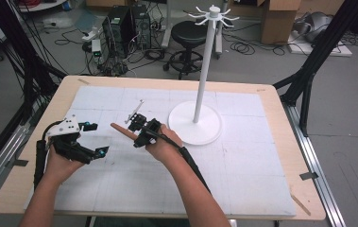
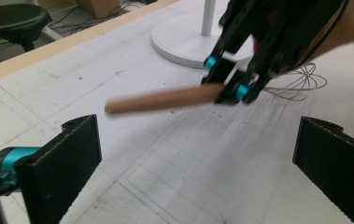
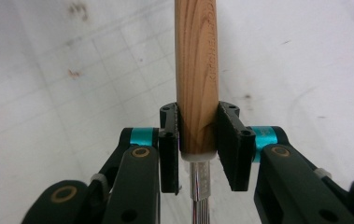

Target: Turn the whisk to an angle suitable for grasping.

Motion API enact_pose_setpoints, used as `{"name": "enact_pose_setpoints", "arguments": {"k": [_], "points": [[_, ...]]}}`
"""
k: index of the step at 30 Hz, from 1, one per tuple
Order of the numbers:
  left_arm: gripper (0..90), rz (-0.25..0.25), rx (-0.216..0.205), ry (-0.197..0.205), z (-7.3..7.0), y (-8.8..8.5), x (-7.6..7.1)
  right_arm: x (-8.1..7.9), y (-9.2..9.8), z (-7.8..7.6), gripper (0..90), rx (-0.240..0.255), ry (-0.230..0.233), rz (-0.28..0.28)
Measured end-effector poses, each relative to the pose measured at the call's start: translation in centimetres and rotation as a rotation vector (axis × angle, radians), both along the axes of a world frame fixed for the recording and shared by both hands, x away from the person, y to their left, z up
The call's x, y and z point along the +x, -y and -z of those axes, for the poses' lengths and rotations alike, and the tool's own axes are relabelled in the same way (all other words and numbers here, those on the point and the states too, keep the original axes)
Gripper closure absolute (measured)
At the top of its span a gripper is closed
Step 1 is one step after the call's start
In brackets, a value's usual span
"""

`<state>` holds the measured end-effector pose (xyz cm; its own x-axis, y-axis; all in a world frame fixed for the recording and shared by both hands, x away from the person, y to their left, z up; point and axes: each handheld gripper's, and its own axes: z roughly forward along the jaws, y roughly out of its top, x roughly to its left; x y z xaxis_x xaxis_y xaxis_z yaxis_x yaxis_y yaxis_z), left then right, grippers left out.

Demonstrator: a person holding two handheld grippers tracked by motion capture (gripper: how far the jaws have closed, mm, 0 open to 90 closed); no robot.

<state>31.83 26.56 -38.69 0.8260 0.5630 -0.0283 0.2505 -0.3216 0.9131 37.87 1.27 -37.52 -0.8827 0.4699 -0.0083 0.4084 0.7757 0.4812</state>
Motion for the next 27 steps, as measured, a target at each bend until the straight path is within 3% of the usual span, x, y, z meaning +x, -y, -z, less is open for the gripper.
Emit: {"name": "enact_pose_setpoints", "arguments": {"k": [3,7,9,10,12,19,27], "points": [[1.7,0.0,0.003,-0.002,0.0,0.0,0.0,-0.5,2.3,-2.1,71.6,0.074,0.034,0.035],[1.7,0.002,0.003,-0.001,0.0,0.1,-0.1,-1.1,4.1,-3.6,71.6,0.124,0.07,0.051],[1.7,0.004,0.007,-0.002,0.1,0.2,0.0,-1.8,6.0,-4.9,71.6,0.188,0.104,0.067],[1.7,0.004,0.009,-0.003,0.1,0.2,0.0,-1.8,6.0,-4.9,71.6,0.188,0.104,0.067],[1.7,0.003,0.014,-0.008,0.2,0.2,0.0,-2.4,7.5,-6.0,71.6,0.244,0.119,0.075],[1.7,0.004,0.014,-0.011,0.3,0.4,0.2,-3.3,10.2,-7.4,71.4,0.315,0.179,0.069],[1.7,0.006,0.014,-0.005,0.3,0.4,0.1,-3.8,12.6,-7.9,71.4,0.377,0.192,0.099]]}}
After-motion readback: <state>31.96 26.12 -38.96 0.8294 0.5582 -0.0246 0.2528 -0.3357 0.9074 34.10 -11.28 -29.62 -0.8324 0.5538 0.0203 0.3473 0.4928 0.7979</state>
